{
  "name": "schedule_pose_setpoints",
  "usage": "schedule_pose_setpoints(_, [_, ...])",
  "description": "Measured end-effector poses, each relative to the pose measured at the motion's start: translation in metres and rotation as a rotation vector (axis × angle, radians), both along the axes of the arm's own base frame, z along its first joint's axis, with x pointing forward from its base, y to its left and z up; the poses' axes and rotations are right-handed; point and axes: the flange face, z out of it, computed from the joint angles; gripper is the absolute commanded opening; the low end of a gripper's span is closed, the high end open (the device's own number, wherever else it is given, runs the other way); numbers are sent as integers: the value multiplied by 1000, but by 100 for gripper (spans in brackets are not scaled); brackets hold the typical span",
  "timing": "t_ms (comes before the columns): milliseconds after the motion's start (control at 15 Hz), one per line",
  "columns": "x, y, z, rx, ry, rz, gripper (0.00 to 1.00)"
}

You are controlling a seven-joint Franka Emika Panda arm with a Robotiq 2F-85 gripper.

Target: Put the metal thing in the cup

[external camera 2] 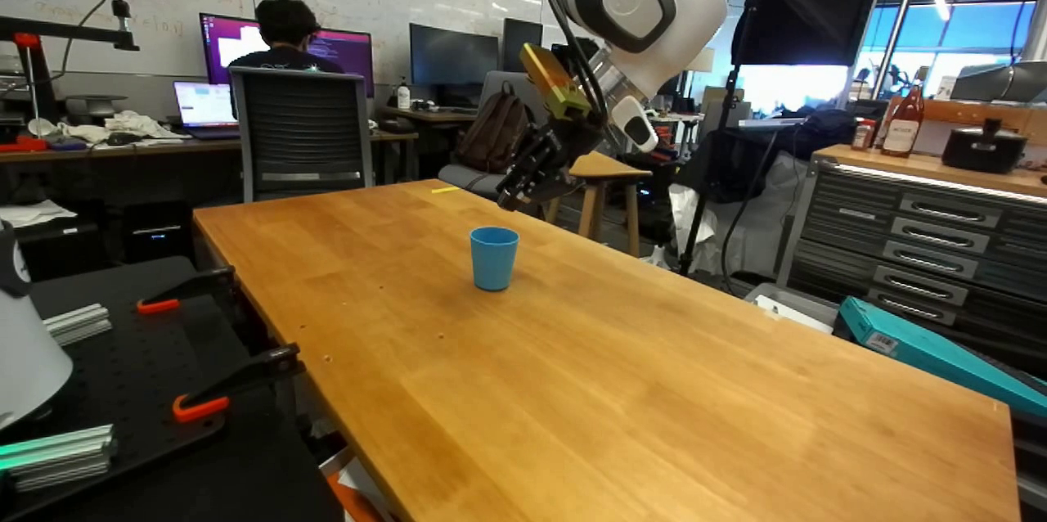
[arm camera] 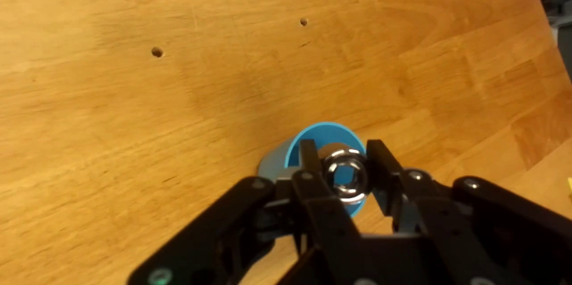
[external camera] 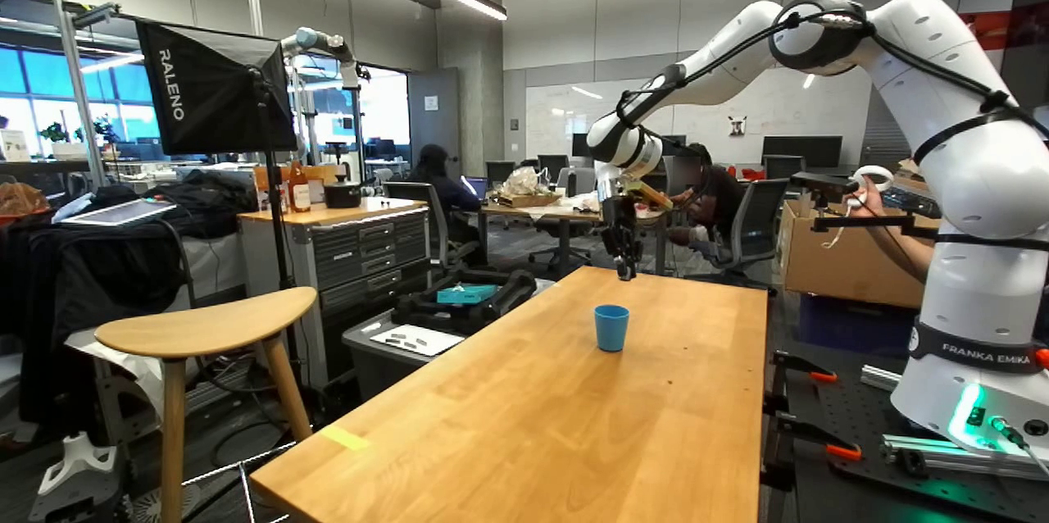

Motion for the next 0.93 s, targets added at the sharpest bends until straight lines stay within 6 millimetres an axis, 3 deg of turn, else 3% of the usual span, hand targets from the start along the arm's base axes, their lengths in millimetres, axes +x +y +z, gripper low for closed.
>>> schedule_pose_setpoints(333, [15,32,-28,26,29,48,8])
schedule_pose_setpoints(733, [28,42,-63,31,58,66,10])
schedule_pose_setpoints(800, [30,43,-68,31,61,66,56])
schedule_pose_setpoints(933, [33,43,-74,30,66,65,63])
